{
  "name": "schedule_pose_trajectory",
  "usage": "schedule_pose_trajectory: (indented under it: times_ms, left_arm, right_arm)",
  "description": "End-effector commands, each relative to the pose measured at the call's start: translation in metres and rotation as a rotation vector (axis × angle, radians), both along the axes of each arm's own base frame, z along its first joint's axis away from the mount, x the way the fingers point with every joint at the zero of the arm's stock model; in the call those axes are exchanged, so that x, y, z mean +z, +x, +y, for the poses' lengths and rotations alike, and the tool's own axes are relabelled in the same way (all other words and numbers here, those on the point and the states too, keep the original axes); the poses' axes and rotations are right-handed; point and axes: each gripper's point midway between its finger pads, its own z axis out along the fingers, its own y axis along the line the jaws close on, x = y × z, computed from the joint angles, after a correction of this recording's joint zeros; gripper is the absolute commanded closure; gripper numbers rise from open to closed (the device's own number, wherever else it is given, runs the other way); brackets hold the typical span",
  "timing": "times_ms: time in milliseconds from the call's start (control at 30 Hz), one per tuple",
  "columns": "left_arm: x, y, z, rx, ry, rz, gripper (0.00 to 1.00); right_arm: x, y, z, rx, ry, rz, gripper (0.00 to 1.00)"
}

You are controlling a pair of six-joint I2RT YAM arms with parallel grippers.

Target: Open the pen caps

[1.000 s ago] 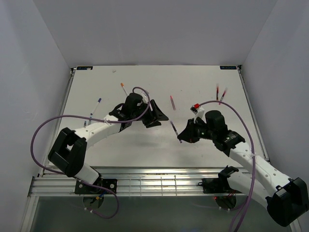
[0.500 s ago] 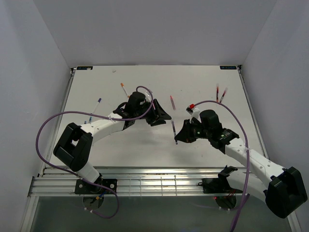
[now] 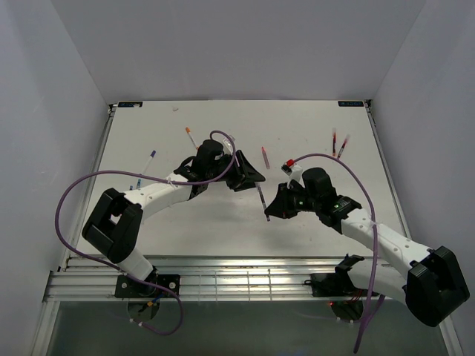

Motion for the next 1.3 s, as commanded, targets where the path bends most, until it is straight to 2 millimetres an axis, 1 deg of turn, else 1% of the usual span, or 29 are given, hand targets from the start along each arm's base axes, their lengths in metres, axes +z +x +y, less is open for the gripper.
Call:
schedule_pose_trajectory:
  times_ms: [0,67,200,333,367,400,467,500,533,600,633,667,700,733,833,867,967,1000,1100,1233,1267]
  left_arm:
    - [0.012,-0.002,-0.006,-0.025,-0.039,-0.025,0.45]
    - [0.012,-0.002,-0.006,-0.023,-0.039,-0.026,0.43]
    - [0.007,-0.003,-0.005,-0.026,-0.031,-0.018,0.43]
    - [0.003,-0.003,-0.005,-0.028,-0.026,-0.014,0.49]
    - [0.002,-0.003,-0.005,-0.028,-0.024,-0.015,0.51]
    - [0.002,-0.002,-0.004,-0.025,-0.023,-0.016,0.57]
    - [-0.001,-0.003,-0.004,-0.025,-0.014,-0.015,0.62]
    - [-0.003,-0.002,-0.003,-0.022,-0.010,-0.014,0.66]
    - [-0.005,-0.004,-0.003,-0.025,-0.004,-0.010,0.67]
    - [-0.008,-0.003,-0.002,-0.023,0.005,-0.007,0.70]
    - [-0.008,-0.003,-0.002,-0.023,0.007,-0.007,0.74]
    - [-0.009,-0.002,-0.002,-0.023,0.009,-0.007,0.76]
    - [-0.009,-0.002,-0.003,-0.023,0.010,-0.006,0.80]
    - [-0.010,-0.002,-0.003,-0.024,0.009,-0.006,0.88]
    - [-0.011,-0.001,-0.004,-0.026,0.011,-0.004,0.98]
    - [-0.011,-0.001,-0.004,-0.028,0.010,-0.001,1.00]
    - [-0.012,-0.002,-0.004,-0.030,0.011,0.005,1.00]
    - [-0.012,-0.002,-0.004,-0.029,0.010,0.005,1.00]
    - [-0.010,-0.002,-0.004,-0.029,0.007,0.002,1.00]
    - [-0.006,0.000,-0.003,-0.020,0.018,-0.002,1.00]
    - [-0.005,0.000,-0.003,-0.023,0.017,-0.004,1.00]
  right_arm:
    - [0.014,0.004,0.012,0.031,0.051,-0.042,0.92]
    - [0.013,0.004,0.014,0.037,0.052,-0.041,0.92]
    - [0.013,0.004,0.016,0.038,0.048,-0.042,0.92]
    - [0.014,0.005,0.016,0.033,0.043,-0.046,0.92]
    - [0.015,0.006,0.015,0.031,0.043,-0.050,0.92]
    - [0.015,0.006,0.015,0.027,0.044,-0.055,0.92]
    - [0.020,0.009,0.014,0.015,0.045,-0.071,0.92]
    - [0.021,0.009,0.014,0.011,0.043,-0.072,0.92]
    - [0.026,0.011,0.014,0.006,0.049,-0.085,0.92]
    - [0.028,0.011,0.014,0.006,0.053,-0.090,0.92]
    - [0.031,0.010,0.014,0.010,0.058,-0.094,0.92]
    - [0.032,0.011,0.014,0.009,0.058,-0.095,0.92]
    - [0.034,0.011,0.014,0.008,0.062,-0.100,0.92]
    - [0.034,0.011,0.014,0.007,0.062,-0.102,0.92]
    - [0.036,0.014,0.014,0.002,0.062,-0.113,0.69]
    - [0.039,0.016,0.016,0.003,0.065,-0.120,0.58]
    - [0.036,0.020,0.018,0.008,0.050,-0.112,0.54]
    - [0.037,0.022,0.020,0.011,0.050,-0.115,0.53]
    - [0.034,0.027,0.024,0.013,0.040,-0.106,0.55]
    - [0.031,0.030,0.026,0.019,0.032,-0.099,0.65]
    - [0.029,0.030,0.026,0.017,0.027,-0.094,0.71]
